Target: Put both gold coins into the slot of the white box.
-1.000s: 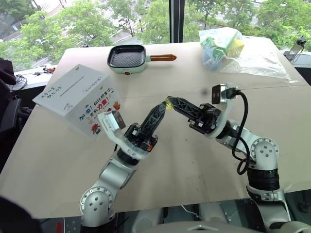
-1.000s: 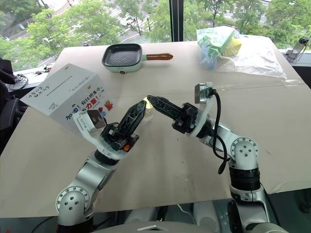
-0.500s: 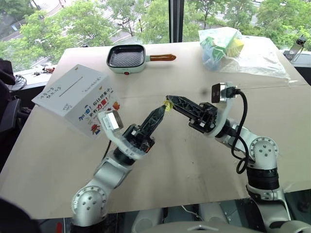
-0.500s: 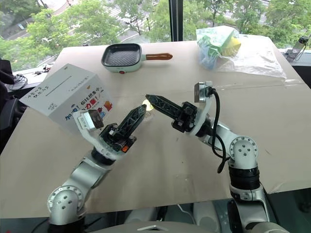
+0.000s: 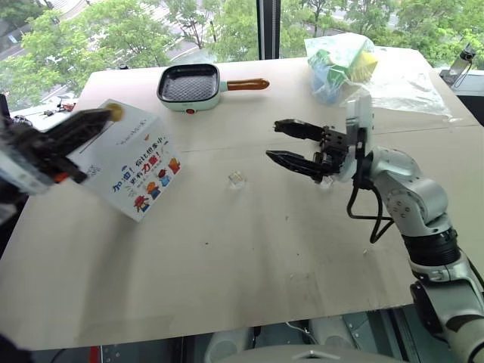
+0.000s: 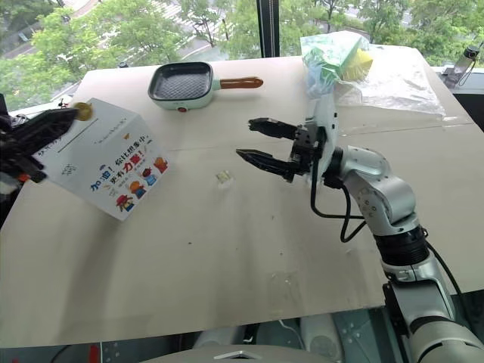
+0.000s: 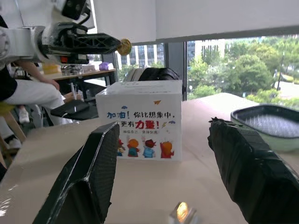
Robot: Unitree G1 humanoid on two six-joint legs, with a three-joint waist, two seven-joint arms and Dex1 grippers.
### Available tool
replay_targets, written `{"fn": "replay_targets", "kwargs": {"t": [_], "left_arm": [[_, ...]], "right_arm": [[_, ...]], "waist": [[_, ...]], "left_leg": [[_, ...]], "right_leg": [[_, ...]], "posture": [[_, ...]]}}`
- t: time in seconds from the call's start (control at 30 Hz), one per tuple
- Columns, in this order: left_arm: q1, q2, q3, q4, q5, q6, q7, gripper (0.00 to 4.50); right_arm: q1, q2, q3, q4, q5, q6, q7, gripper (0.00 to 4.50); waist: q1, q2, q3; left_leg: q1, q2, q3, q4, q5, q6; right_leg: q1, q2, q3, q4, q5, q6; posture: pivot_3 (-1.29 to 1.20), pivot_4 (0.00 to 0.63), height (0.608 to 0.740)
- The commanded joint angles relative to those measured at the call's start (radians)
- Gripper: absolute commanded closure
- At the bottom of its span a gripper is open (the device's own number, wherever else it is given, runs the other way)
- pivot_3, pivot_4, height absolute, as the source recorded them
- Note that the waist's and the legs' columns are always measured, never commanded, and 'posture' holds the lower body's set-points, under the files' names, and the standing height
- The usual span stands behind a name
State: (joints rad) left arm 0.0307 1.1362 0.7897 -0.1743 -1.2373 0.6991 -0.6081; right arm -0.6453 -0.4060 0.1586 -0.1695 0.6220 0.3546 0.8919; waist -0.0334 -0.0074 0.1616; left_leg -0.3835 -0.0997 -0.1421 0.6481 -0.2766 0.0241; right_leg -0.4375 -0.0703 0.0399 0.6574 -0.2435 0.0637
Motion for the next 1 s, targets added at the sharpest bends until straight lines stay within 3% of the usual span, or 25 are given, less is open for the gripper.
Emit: {"fn": "replay_targets", "kwargs": {"t": [0.03,0.33,0.57,1.0], "left_arm": [[-0.041,0.057,0.023,0.15,0.109,-0.022,-0.141,4.5],[-0.272,0.153,-0.279,0.572,0.415,-0.146,-0.523,4.5],[-0.5,0.146,-0.456,0.805,0.622,-0.254,-0.659,4.5],[-0.67,0.122,-0.559,0.978,0.808,-0.326,-0.761,4.5]], "right_arm": [[-0.03,0.029,0.01,-0.006,-0.045,-0.049,0.019,1.22],[-0.018,0.077,0.01,-0.012,-0.087,-0.057,0.03,1.22],[0.005,0.092,0.007,-0.043,-0.094,-0.051,0.014,1.22],[0.039,0.111,0.002,-0.087,-0.091,-0.034,-0.02,1.22]], "waist": [[-0.002,0.0,0.0],[-0.006,-0.002,0.001],[-0.012,-0.003,0.0],[-0.019,-0.003,-0.001]], "left_leg": [[-0.002,0.0,0.0,0.0,0.0,0.0],[-0.004,-0.001,-0.001,0.001,0.0,0.0],[-0.01,-0.001,-0.001,0.005,0.0,-0.001],[-0.009,-0.001,-0.001,0.01,0.0,-0.001]], "right_leg": [[-0.002,0.0,0.0,0.0,0.0,0.0],[-0.003,-0.001,-0.001,0.001,0.0,0.0],[-0.01,-0.001,-0.002,0.005,0.0,0.0],[-0.011,-0.001,-0.002,0.013,0.0,0.0]], "posture": [[0.0,0.15,0.721],[0.0,0.15,0.721],[0.0,0.15,0.721],[0.0,0.15,0.721]]}}
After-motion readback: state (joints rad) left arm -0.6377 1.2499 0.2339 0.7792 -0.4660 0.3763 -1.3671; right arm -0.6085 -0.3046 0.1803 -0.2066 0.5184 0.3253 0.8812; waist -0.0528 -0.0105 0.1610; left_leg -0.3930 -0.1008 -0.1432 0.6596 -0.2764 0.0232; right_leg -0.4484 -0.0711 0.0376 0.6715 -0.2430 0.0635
